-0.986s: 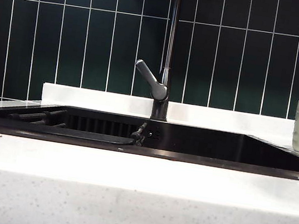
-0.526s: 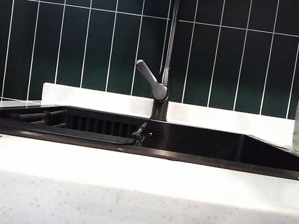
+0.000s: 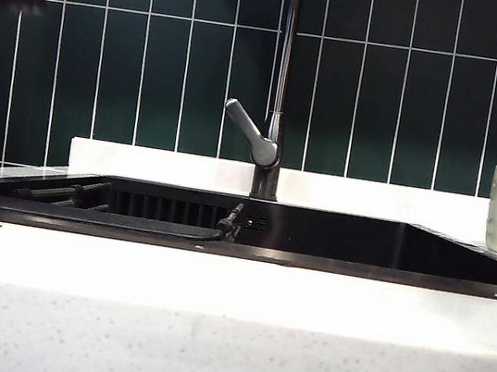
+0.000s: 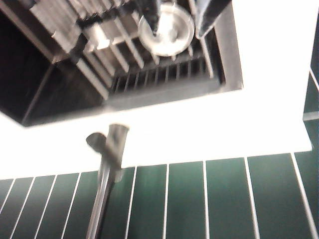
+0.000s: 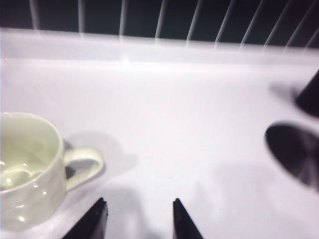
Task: Pick up the mug next to the sink, go to the faucet to get some water, pour the water into the sink, and finally put the mug back to its place.
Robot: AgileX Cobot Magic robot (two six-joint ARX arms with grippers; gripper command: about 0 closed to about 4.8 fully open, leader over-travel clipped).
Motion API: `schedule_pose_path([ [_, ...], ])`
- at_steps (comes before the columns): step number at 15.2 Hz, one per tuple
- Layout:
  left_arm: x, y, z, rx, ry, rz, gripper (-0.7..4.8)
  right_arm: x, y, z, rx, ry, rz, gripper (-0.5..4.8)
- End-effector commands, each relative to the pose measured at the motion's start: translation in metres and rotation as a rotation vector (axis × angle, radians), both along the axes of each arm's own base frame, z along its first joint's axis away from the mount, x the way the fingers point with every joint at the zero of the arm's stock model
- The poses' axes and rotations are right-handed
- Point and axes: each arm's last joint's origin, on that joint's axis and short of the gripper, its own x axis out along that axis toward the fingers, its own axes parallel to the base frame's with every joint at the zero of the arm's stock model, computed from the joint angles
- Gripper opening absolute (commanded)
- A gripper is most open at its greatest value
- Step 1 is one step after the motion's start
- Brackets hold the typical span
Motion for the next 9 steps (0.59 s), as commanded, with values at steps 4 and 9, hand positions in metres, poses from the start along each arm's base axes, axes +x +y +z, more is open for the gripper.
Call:
schedule_pose_path([
  [4,0.033,-0.002,-0.014,-0.028,-0.03,-0.032,1.09,0.03,-0.016,-0.07,0.086,-0.005,0.0,1.81],
  [9,0.064,-0.011,-0.017,0.008,-0.001,-0.106,1.56,0.043,-0.033,-0.09,0.134,-0.06,0.109,1.95],
])
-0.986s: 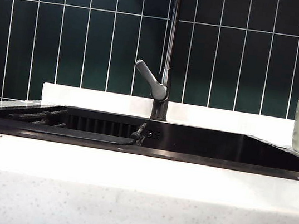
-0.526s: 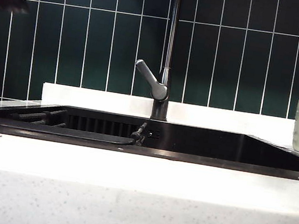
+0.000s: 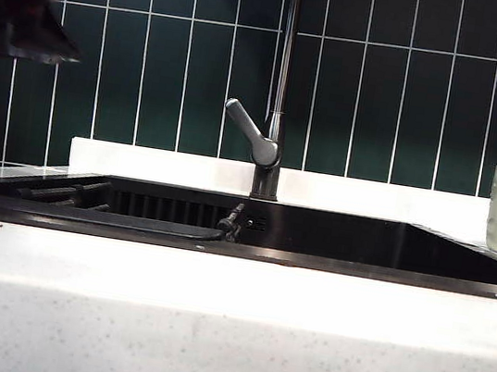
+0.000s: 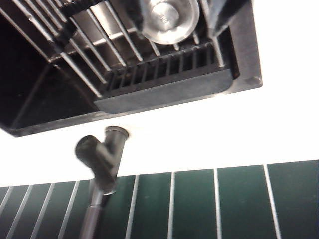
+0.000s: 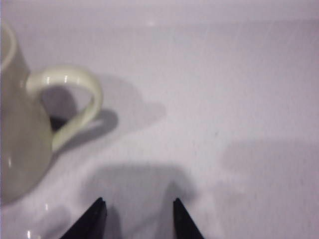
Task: Pick up the mug next to the sink, go to the faucet to get some water, pour the water into the sink, and finally put the mug back to its place.
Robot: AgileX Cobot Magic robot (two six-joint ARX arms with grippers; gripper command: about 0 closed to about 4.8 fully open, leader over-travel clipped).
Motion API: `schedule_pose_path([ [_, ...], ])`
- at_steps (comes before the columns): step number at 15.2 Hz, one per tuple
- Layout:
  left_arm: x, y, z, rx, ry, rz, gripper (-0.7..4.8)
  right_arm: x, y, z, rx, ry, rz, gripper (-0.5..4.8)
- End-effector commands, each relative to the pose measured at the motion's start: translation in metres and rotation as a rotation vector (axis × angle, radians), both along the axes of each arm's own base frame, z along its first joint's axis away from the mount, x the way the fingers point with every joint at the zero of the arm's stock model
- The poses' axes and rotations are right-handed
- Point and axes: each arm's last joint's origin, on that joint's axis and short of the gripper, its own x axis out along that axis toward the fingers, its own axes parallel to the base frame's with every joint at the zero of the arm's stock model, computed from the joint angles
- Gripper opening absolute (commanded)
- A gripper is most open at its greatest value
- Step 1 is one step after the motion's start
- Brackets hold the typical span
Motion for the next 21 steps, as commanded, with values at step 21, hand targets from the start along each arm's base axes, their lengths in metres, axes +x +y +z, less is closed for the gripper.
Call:
schedule_pose_path([
  [21,0.05,-0.027,-0.023,-0.014,0.085,-0.14,1.55,0.059,-0.019,0.01,0.026,-0.101,0.144,2.33],
])
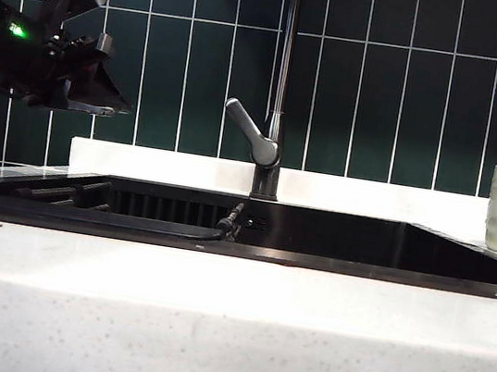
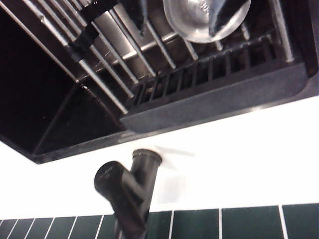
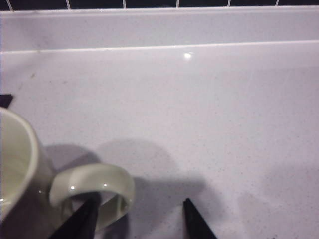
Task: Pick up the mug next to the sink, go to the faucet to get some water, pour the water into the sink, and finally put the mug back to its place.
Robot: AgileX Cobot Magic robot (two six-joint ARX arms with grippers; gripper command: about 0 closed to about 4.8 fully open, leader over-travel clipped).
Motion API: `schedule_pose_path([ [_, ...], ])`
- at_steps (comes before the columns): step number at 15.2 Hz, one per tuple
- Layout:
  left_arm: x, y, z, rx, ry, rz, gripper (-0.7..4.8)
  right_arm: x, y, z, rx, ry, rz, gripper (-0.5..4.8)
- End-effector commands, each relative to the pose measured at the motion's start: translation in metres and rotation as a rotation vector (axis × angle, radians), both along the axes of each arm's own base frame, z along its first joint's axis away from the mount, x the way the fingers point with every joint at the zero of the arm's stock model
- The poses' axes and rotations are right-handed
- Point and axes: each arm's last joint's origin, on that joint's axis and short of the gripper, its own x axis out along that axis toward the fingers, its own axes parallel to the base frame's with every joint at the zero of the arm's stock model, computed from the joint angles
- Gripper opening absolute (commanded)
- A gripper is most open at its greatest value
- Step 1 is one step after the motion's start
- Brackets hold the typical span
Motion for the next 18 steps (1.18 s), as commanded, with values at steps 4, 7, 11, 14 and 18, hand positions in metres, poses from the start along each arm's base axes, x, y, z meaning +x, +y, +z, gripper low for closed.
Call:
schedule_pose_path([
  [4,0.0,-0.001,0.003,-0.008,-0.017,-0.012,1.55,0.004,0.0,-0.008,0.008,0.027,0.024,2.33],
  [7,0.0,-0.001,0.003,-0.01,-0.017,-0.029,1.55,0.011,-0.002,-0.019,0.011,0.017,0.047,2.33],
  [11,0.0,-0.001,0.003,-0.009,-0.018,-0.031,1.55,0.016,-0.004,-0.021,-0.002,-0.027,0.054,2.33],
  [14,0.0,-0.001,0.003,-0.004,-0.022,-0.032,1.54,0.019,-0.004,-0.017,-0.008,-0.057,0.072,2.32],
  [18,0.0,-0.001,0.003,-0.001,-0.02,-0.032,1.53,0.032,-0.008,-0.012,-0.02,-0.101,0.095,2.3],
])
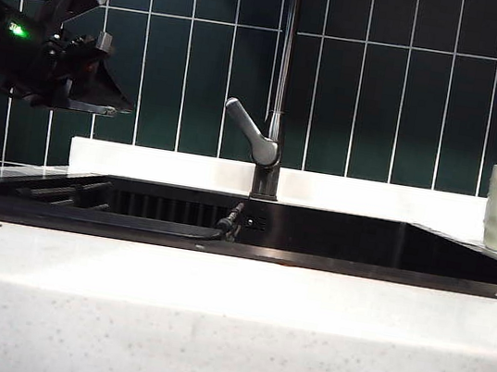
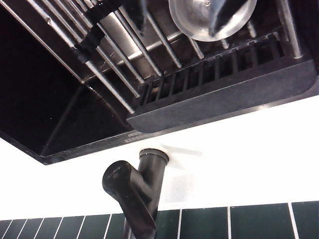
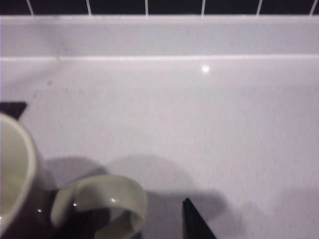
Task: Pick up the mug next to the sink, go to the faucet to get some water, pour the water into the sink, and finally put the mug back to its place.
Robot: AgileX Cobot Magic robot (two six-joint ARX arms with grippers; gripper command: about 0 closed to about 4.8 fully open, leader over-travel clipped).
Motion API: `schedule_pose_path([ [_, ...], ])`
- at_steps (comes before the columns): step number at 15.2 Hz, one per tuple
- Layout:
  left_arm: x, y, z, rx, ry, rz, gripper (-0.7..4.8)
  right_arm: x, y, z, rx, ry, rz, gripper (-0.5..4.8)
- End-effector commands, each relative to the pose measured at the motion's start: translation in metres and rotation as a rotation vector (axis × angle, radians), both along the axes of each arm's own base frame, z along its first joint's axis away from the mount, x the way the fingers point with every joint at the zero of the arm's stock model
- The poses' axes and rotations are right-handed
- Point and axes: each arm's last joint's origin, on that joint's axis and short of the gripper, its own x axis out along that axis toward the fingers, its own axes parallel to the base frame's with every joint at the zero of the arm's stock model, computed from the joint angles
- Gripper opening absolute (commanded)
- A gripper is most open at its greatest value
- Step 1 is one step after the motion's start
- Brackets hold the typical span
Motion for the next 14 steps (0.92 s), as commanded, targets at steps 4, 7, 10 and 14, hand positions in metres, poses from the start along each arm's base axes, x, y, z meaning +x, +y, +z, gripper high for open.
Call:
schedule_pose_path([
  [4,0.0,-0.001,0.001,0.002,-0.003,-0.01,1.53,0.022,-0.007,-0.006,-0.025,-0.014,0.034,2.3],
  [7,0.0,-0.001,-0.001,0.004,0.014,-0.01,1.52,0.027,-0.008,-0.007,-0.039,-0.053,0.04,1.81],
  [10,0.0,-0.001,-0.002,0.01,0.015,-0.011,1.52,0.033,-0.011,-0.003,-0.045,-0.076,0.049,1.79],
  [14,0.0,-0.001,-0.003,0.012,0.027,-0.011,1.52,0.034,-0.009,-0.002,-0.04,-0.085,0.097,0.78],
])
